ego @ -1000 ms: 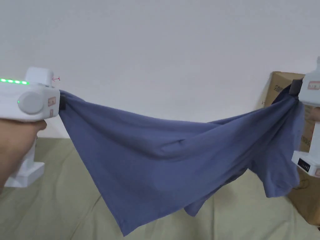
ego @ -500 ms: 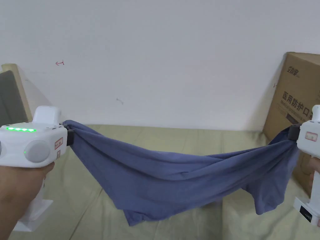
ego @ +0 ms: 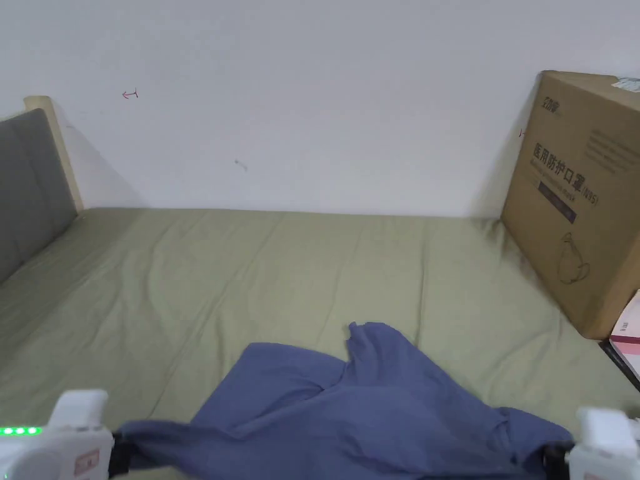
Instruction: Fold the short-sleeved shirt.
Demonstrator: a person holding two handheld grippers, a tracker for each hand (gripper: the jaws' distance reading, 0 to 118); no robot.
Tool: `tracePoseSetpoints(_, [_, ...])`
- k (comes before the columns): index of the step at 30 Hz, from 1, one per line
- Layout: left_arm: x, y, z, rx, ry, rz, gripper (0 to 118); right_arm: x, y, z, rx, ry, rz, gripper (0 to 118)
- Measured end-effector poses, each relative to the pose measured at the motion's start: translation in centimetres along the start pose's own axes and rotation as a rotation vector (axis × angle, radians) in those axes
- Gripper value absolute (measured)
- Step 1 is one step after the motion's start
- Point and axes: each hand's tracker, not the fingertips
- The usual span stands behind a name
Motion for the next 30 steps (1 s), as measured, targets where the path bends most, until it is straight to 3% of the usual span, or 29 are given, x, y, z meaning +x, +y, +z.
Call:
tracePoseSetpoints(5, [0.6, -2.6, -0.9, -0.046, 0.028, 0.032, 5, 0.6, -3.5, -2.3, -0.065, -0.027, -0.052, 6])
tracePoseSetpoints(6, [0.8, -2.4, 0.0, -0.016, 0.04, 0.058, 16, 0.8, -3.1, -1.8, -0.054, -0.029, -0.058, 31])
tracePoseSetpoints(8, [1.5, -1.8, 2.5, 0.073, 0.076, 0.077, 44, 0.7, -1.9, 0.1, -0.017, -0.022, -0.052, 101])
tracePoseSetpoints(9, [2.3, -1.8, 4.2, 0.145, 0.102, 0.072, 55, 0.4, -1.3, 1.7, 0.017, -0.012, -0.051, 114])
tracePoseSetpoints(12, [4.4, -1.0, 8.5, 0.372, 0.127, 0.069, 60, -2.0, 0.7, 7.1, 0.232, 0.02, 0.016, 114])
tracePoseSetpoints(15, [6.6, -1.0, 12.4, 0.613, 0.048, 0.042, 63, -5.0, 1.5, 12.5, 0.495, 0.057, 0.046, 114])
tracePoseSetpoints(18, [9.4, -1.7, 15.3, 0.826, 0.078, -0.076, 63, -7.3, 1.2, 16.4, 0.74, 0.078, 0.069, 114])
tracePoseSetpoints(21, [10.4, -2.0, 15.9, 0.884, 0.076, -0.192, 62, -8.5, 0.8, 18.0, 0.839, 0.063, 0.083, 113])
tracePoseSetpoints(23, [10.6, -2.2, 15.8, 0.866, 0.044, -0.191, 57, -8.9, 0.7, 18.4, 0.83, 0.08, 0.082, 110])
tracePoseSetpoints(24, [10.8, -2.2, 15.7, 0.864, 0.057, -0.194, 37, -9.1, 0.6, 18.6, 0.832, 0.081, 0.083, 97])
tracePoseSetpoints(25, [10.8, -2.1, 15.6, 0.863, 0.064, -0.202, 11, -9.1, 0.7, 18.4, 0.835, 0.088, 0.092, 68])
tracePoseSetpoints(26, [10.7, -2.1, 15.5, 0.855, 0.084, -0.208, 1, -9.4, 0.8, 18.4, 0.82, 0.053, 0.099, 27])
tracePoseSetpoints(27, [10.5, -1.9, 15.3, 0.849, 0.065, -0.207, 1, -9.7, 0.8, 18.2, 0.816, 0.011, 0.1, 4])
tracePoseSetpoints(30, [8.5, -0.5, 14.4, 0.743, 0.041, -0.174, 1, -9.5, 1.1, 17.6, 0.773, 0.097, 0.094, 4])
